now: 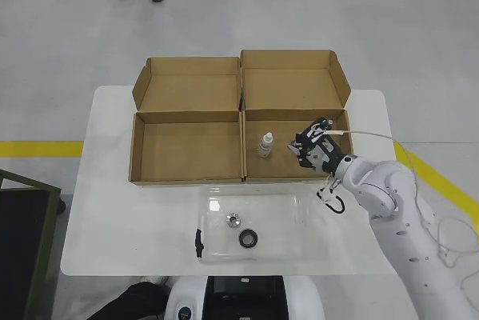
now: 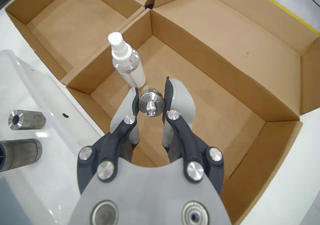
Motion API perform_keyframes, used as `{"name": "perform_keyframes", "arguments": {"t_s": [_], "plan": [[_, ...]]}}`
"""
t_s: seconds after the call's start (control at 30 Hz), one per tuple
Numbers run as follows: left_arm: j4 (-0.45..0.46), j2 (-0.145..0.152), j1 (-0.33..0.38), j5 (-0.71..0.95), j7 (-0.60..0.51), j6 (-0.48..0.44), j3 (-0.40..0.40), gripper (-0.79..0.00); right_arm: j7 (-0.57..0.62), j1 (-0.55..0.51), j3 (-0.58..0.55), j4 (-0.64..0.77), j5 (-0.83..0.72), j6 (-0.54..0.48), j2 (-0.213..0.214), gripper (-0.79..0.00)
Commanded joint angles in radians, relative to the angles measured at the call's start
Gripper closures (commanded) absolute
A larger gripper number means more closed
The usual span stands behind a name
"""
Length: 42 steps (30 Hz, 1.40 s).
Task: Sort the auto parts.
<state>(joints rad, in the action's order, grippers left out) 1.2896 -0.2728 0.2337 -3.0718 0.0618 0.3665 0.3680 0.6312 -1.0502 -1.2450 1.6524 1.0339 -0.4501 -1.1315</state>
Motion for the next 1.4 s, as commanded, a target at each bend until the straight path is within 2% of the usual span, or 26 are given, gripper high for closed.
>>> {"name": "perform_keyframes", "arguments": {"t_s": [0.0, 0.3, 0.6, 0.7, 0.77, 0.87, 1.1, 1.2, 1.37], "plan": [[0.0, 0.0, 0.0, 0.0, 0.0, 0.0, 0.0, -0.785, 0.009, 0.023, 0.015, -0.033, -0.005, -0.001, -0.003, 0.0], [0.0, 0.0, 0.0, 0.0, 0.0, 0.0, 0.0, -0.785, 0.126, 0.121, 0.091, -0.115, 0.041, -0.002, -0.012, 0.0], [0.0, 0.0, 0.0, 0.0, 0.0, 0.0, 0.0, -0.785, 0.163, 0.195, 0.178, -0.199, 0.076, 0.009, -0.03, 0.0], [0.0, 0.0, 0.0, 0.0, 0.0, 0.0, 0.0, -0.785, 0.164, 0.212, 0.196, -0.219, 0.08, 0.014, -0.036, -0.169], [0.0, 0.0, 0.0, 0.0, 0.0, 0.0, 0.0, -0.785, 0.165, 0.22, 0.207, -0.228, 0.082, 0.019, -0.039, -0.231], [0.0, 0.0, 0.0, 0.0, 0.0, 0.0, 0.0, -0.785, 0.167, 0.228, 0.22, -0.236, 0.084, 0.019, -0.042, -0.219], [0.0, 0.0, 0.0, 0.0, 0.0, 0.0, 0.0, -0.785, 0.165, 0.23, 0.22, -0.203, 0.089, 0.026, -0.044, -0.289], [0.0, 0.0, 0.0, 0.0, 0.0, 0.0, 0.0, -0.785, 0.181, 0.202, 0.2, -0.131, 0.111, 0.031, -0.036, -0.339], [0.0, 0.0, 0.0, 0.0, 0.0, 0.0, 0.0, -0.785, 0.203, 0.129, 0.129, 0.021, 0.132, 0.018, -0.015, -0.372]]}}
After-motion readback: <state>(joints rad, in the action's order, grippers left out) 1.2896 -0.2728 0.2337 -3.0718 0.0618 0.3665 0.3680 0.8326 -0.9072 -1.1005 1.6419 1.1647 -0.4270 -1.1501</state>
